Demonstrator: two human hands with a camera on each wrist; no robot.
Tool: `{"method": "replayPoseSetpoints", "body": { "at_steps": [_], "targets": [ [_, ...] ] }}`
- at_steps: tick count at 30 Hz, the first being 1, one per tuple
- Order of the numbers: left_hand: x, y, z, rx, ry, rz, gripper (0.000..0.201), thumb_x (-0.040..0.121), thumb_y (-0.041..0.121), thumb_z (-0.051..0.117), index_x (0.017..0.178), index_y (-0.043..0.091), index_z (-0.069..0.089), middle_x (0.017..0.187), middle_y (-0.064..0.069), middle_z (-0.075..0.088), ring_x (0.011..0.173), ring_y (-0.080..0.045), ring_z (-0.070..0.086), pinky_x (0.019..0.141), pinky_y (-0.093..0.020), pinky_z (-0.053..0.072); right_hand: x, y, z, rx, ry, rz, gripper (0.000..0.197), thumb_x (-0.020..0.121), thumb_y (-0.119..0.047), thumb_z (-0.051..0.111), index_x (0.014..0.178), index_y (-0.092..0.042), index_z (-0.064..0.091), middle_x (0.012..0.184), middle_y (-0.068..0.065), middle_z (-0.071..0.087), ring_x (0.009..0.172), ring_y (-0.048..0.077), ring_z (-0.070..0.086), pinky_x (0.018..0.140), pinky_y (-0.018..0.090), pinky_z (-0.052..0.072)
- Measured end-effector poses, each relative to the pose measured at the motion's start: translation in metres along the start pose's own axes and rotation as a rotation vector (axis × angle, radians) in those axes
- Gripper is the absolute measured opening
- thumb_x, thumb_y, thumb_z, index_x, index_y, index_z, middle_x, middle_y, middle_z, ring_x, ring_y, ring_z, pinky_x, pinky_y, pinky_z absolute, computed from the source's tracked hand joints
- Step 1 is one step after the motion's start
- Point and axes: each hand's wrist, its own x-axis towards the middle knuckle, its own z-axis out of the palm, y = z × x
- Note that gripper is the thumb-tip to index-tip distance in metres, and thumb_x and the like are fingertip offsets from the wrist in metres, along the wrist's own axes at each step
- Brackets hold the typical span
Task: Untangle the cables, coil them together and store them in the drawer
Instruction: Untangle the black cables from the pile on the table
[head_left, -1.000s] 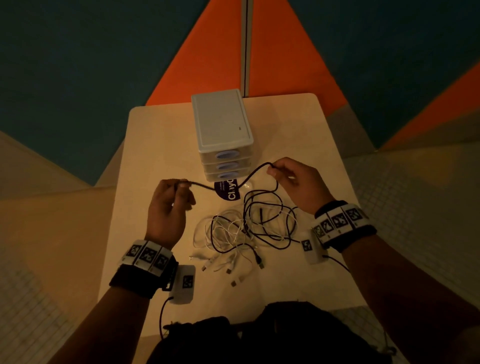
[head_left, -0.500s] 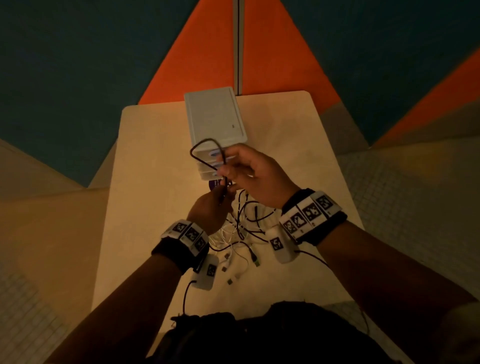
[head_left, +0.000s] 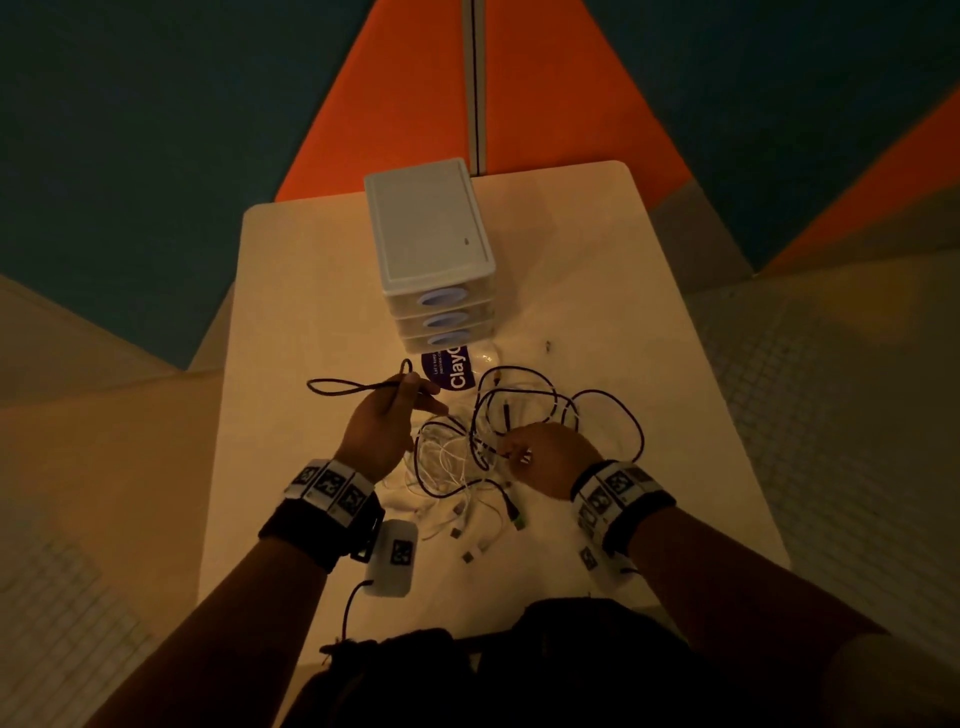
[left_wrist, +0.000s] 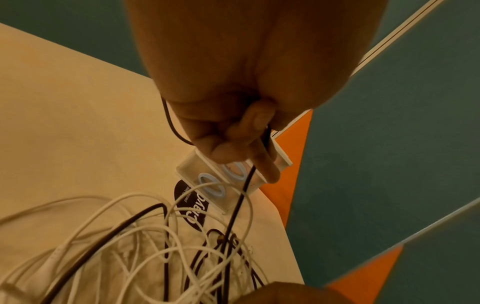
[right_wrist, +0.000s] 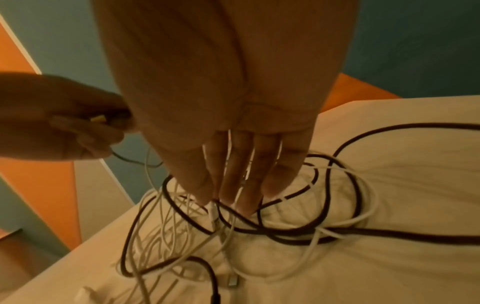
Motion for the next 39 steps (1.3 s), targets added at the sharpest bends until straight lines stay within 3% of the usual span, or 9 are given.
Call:
{"method": "replayPoseSetpoints", "body": {
  "at_steps": [3,9,13,18,22,26,30,34,39],
  "targets": [
    [0.001,0.004,0.002,-0.052,0.010,-0.018,0.044,0.109,0.037,0.032,0.107,0.009,0.066,0.091,-0.002,0.077,0.049,-0.001,0.056,0.052,-0.029,0.048,0.012,-0.005,0.007,-0.134,0.013,0.025,0.046,0.094,-0.043,0.063,0.137,-0.027,0.059,0.133,0.004,0.061,0.122,0.027,0.059,0.101,0.040,0.049],
    [0.009,0.001,-0.005,0.198,0.079,-0.013,0.040,0.105,0.046,0.039,0.113,0.019,0.067,0.075,0.001,0.068,0.066,-0.010,0.061,0.070,-0.032,0.044,0.019,-0.004,0.000,-0.061,0.060,-0.043,0.029,0.095,-0.040,0.063,0.114,-0.019,0.069,0.112,0.006,0.068,0.103,0.028,0.065,0.084,0.033,0.050],
    [0.012,0.002,-0.008,0.617,0.035,-0.173,0.058,0.098,0.060,0.043,0.125,0.013,0.064,0.117,-0.012,0.069,0.109,-0.030,0.063,0.090,-0.034,0.047,0.010,0.001,-0.014,0.094,0.072,-0.115,0.024,0.101,-0.030,0.057,0.120,-0.017,0.065,0.097,0.000,0.071,0.087,0.017,0.066,0.072,0.026,0.047],
    [0.014,0.002,0.000,1.009,-0.254,-0.230,0.069,0.094,0.072,0.030,0.071,0.015,0.062,0.090,-0.009,0.068,0.075,-0.022,0.059,0.078,-0.033,0.050,0.002,-0.006,-0.028,0.213,0.284,-0.187,0.019,0.093,-0.044,0.065,0.105,-0.032,0.074,0.104,-0.011,0.075,0.093,0.007,0.068,0.082,0.028,0.058],
    [0.011,0.002,0.008,1.159,-0.276,-0.215,0.063,0.096,0.068,0.030,0.111,0.019,0.067,0.118,0.001,0.066,0.107,-0.022,0.062,0.089,-0.035,0.051,-0.001,-0.015,-0.048,0.167,0.489,-0.244,0.018,0.095,-0.041,0.065,0.098,-0.027,0.075,0.086,-0.007,0.069,0.072,0.006,0.056,0.065,0.023,0.046],
    [0.004,-0.002,0.011,1.106,-0.213,-0.146,0.050,0.097,0.062,0.037,0.132,0.027,0.049,0.114,0.003,0.068,0.104,-0.022,0.064,0.087,-0.037,0.054,-0.002,-0.012,-0.069,0.117,0.596,-0.302,0.023,0.096,-0.049,0.057,0.094,-0.033,0.072,0.081,-0.012,0.069,0.073,0.008,0.058,0.071,0.038,0.051],
    [-0.007,0.005,0.015,1.080,-0.074,0.086,0.073,0.087,0.066,0.051,0.149,0.032,0.033,0.135,-0.002,0.051,0.118,-0.026,0.053,0.092,-0.043,0.051,-0.006,-0.012,-0.085,0.112,0.626,-0.343,0.033,0.094,-0.054,0.052,0.095,-0.030,0.074,0.082,-0.010,0.071,0.077,0.012,0.059,0.075,0.040,0.051],
    [-0.006,0.021,0.028,0.797,-0.086,0.399,0.051,0.090,0.064,0.050,0.133,0.038,0.056,0.129,0.003,0.055,0.118,-0.021,0.054,0.094,-0.042,0.050,-0.009,-0.018,-0.095,0.190,0.622,-0.403,0.029,0.094,-0.050,0.056,0.095,-0.028,0.075,0.083,-0.012,0.071,0.079,0.009,0.058,0.077,0.037,0.050],
    [-0.003,0.042,0.033,0.656,-0.009,0.418,0.030,0.101,0.043,0.052,0.105,0.025,0.076,0.098,0.005,0.073,0.087,-0.018,0.066,0.076,-0.035,0.052,-0.007,-0.010,-0.104,0.203,0.717,-0.367,0.027,0.095,-0.050,0.056,0.096,-0.029,0.073,0.085,-0.015,0.066,0.082,0.012,0.056,0.078,0.042,0.050]
  ]
}}
